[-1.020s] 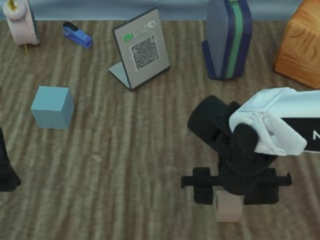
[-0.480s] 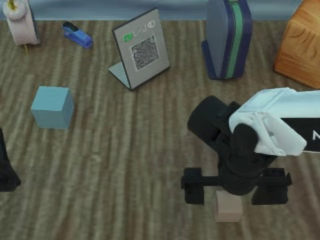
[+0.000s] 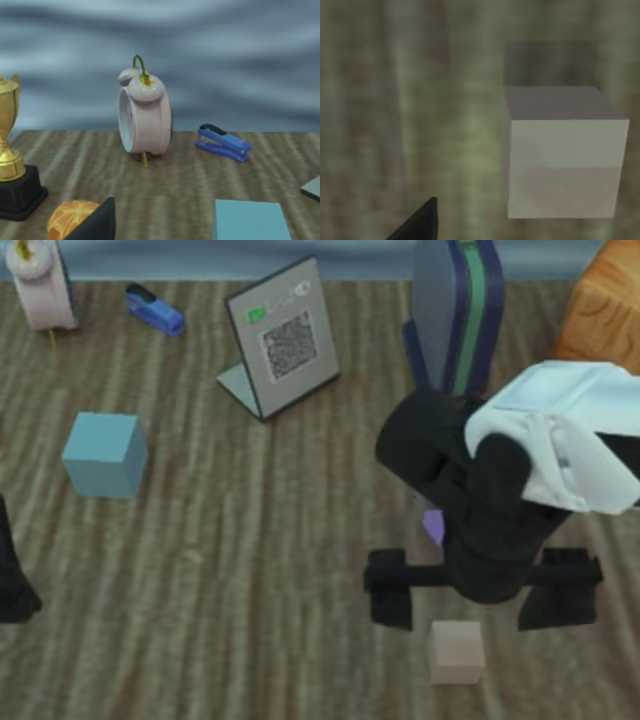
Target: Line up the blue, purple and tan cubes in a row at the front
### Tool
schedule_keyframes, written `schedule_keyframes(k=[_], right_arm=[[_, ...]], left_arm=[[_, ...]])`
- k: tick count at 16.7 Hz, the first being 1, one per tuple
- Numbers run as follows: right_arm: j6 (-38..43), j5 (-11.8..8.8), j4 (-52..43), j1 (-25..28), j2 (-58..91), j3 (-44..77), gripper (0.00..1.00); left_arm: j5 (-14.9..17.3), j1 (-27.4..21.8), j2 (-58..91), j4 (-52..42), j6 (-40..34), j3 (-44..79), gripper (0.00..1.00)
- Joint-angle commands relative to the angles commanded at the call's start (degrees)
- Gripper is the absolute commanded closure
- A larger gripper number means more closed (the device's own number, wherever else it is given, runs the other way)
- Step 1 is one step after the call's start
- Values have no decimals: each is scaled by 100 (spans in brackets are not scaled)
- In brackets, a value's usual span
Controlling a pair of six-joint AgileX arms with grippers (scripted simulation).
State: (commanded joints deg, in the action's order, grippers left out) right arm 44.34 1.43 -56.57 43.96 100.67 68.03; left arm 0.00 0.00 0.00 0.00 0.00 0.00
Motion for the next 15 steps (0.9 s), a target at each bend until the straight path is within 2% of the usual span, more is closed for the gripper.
schedule_keyframes(k=[3, 9, 12, 15], right_arm=[[-11, 2, -357, 11, -199, 239, 0], [-222, -3, -397, -87, -46, 403, 0], [-926, -24, -548, -339, 372, 929, 0], [-2064, -62, -764, -708, 948, 1617, 0]], left_arm=[[0, 0, 0, 0, 0, 0, 0], [0, 0, 0, 0, 0, 0, 0], [0, 0, 0, 0, 0, 0, 0], [0, 0, 0, 0, 0, 0, 0]])
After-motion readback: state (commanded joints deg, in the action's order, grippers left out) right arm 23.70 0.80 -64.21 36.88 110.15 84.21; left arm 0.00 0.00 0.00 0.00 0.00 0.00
